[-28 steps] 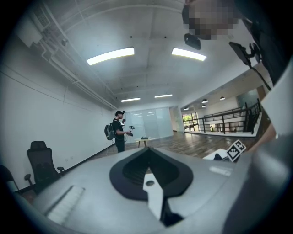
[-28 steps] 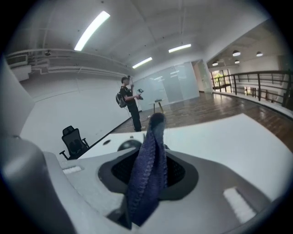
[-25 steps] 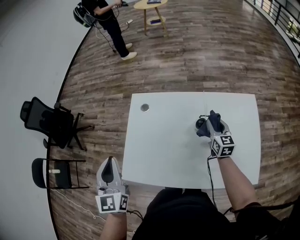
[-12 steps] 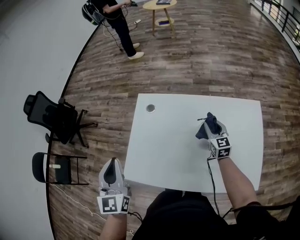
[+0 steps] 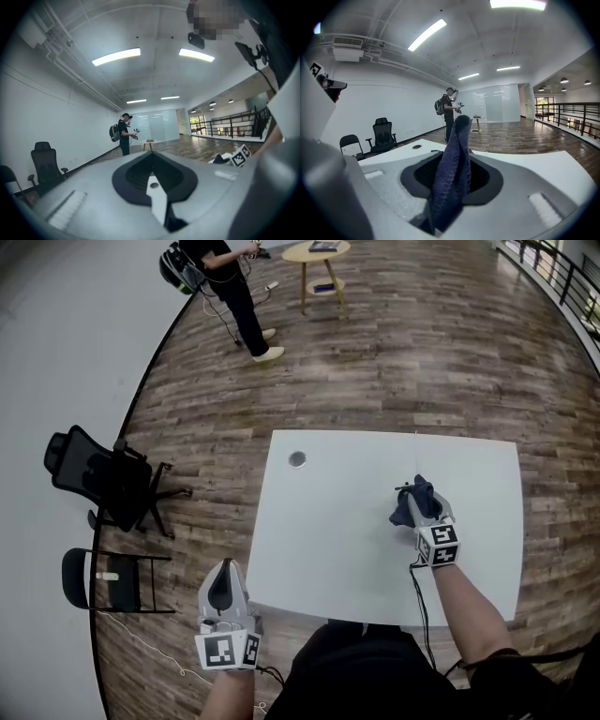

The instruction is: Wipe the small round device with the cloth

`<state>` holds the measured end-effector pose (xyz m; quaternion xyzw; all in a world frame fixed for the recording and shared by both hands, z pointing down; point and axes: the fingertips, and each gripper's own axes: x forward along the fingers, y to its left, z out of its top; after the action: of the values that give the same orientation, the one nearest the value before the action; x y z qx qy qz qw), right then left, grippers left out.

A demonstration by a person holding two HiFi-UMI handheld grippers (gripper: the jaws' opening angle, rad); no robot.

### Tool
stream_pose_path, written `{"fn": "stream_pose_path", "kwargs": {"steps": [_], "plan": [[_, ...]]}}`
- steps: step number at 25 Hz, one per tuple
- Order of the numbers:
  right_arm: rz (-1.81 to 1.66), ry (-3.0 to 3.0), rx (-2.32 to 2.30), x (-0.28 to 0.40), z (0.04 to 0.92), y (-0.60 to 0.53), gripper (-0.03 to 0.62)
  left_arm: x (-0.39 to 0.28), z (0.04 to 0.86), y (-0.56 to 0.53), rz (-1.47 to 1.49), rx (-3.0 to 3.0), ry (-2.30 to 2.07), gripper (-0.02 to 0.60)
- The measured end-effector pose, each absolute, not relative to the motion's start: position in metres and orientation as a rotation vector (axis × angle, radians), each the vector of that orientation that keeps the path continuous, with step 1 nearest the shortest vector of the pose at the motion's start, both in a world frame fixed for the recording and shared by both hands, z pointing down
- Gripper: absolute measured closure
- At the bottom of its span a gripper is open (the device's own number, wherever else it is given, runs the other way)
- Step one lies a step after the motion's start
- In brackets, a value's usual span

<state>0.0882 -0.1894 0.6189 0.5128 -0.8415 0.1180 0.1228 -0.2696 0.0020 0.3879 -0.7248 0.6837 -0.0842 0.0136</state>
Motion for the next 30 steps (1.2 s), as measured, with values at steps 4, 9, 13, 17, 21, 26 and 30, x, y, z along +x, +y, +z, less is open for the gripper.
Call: {"fn": "stream_pose_path", "kwargs": {"steps": [4,9,13,17,21,26,30], "plan": [[0.341,-2.442,1.486,0.090,0.624,-0.183,0.476,-0.265,0.388,-0.001,-0.268,-2.270,2.114,0.575],[0.358,-2.420,1.488,0.092,0.633,-0.178,0.476,-0.262,0.387,-0.004,-0.283,-2.281,2.093,0.575],[0.376,-2.408,1.488,0.093,0.640,-0.174,0.476,-0.263,0.386,-0.004,-0.293,-2.284,2.084,0.575],[0.402,-2.384,1.482,0.094,0.650,-0.170,0.476,-0.262,0.386,-0.004,-0.303,-2.288,2.077,0.575],[0.435,-2.373,1.482,0.094,0.659,-0.168,0.476,-0.263,0.385,-0.004,-0.316,-2.288,2.072,0.575],[0.450,-2.387,1.497,0.092,0.659,-0.168,0.476,-0.264,0.385,-0.004,-0.327,-2.290,2.070,0.575],[0.476,-2.384,1.497,0.089,0.661,-0.165,0.476,-0.261,0.385,-0.005,-0.329,-2.300,2.058,0.575]]}}
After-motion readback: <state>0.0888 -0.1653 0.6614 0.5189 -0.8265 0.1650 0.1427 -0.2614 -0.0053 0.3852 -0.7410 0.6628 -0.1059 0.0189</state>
